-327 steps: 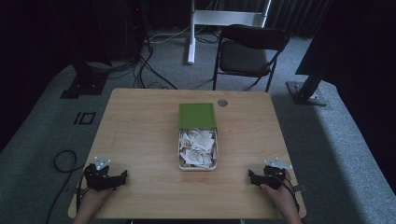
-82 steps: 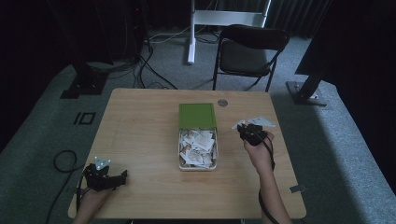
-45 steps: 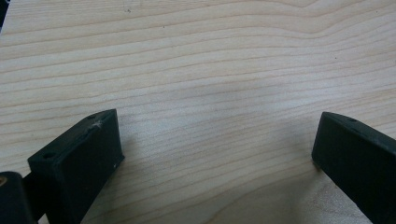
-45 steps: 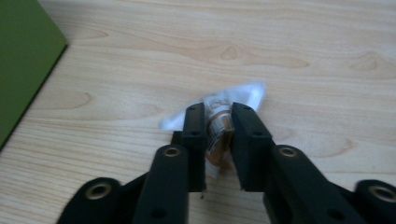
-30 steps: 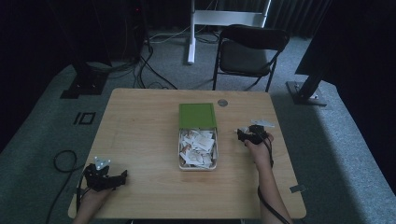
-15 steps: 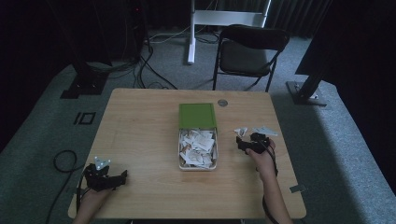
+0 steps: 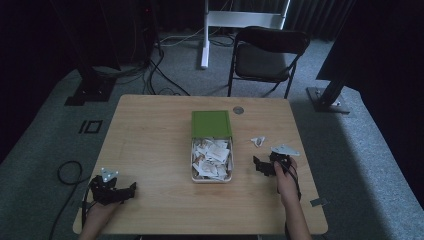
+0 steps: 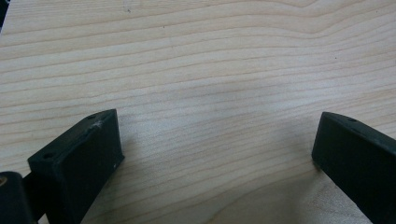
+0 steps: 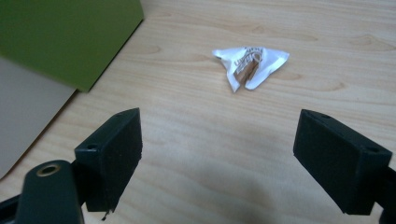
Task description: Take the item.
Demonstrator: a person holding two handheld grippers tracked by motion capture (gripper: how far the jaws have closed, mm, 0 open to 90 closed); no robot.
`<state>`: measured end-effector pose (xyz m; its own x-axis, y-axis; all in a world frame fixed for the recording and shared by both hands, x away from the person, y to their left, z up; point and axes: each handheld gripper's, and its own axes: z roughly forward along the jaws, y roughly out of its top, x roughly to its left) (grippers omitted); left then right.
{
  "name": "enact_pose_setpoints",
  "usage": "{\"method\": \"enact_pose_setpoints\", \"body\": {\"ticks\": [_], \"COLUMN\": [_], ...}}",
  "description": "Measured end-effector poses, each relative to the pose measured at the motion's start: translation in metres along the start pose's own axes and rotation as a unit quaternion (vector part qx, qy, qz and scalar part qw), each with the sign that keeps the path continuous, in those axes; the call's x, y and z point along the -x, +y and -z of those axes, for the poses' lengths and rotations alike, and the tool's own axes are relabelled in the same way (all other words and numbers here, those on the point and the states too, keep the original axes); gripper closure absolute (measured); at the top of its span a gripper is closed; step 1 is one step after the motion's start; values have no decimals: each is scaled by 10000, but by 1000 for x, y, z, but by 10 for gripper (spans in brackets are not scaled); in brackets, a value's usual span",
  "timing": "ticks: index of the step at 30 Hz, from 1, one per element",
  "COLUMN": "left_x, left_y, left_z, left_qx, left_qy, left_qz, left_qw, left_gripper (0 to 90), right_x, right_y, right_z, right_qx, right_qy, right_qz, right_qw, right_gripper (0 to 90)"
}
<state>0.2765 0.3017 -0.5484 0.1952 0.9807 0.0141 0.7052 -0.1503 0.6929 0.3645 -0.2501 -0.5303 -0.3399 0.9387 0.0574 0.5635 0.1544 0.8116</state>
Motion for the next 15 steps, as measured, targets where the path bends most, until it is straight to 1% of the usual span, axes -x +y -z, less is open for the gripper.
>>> {"method": "enact_pose_setpoints", "body": {"ticks": [6,12,15], "left_x": [0,0,0], "left_y": [0,0,0], "left_z": [0,0,0], "left_qx": [3,10,10], "left_qy": [-2,-1,-1], "left_qz": [2,6,7], "left_qw": [10000,10000,10000], "left_gripper": [23,23,23], "right_x": [-3,-3,-2], "right_y": [-6,-13,-18], "right_z": [9,17,21], "right_qx": [-64,-101,-108], "right_qy": [19,48,52], "right_qz": [155,247,254], "right_qw": [9999,9996,9996], "right_gripper": [156,156,156]}}
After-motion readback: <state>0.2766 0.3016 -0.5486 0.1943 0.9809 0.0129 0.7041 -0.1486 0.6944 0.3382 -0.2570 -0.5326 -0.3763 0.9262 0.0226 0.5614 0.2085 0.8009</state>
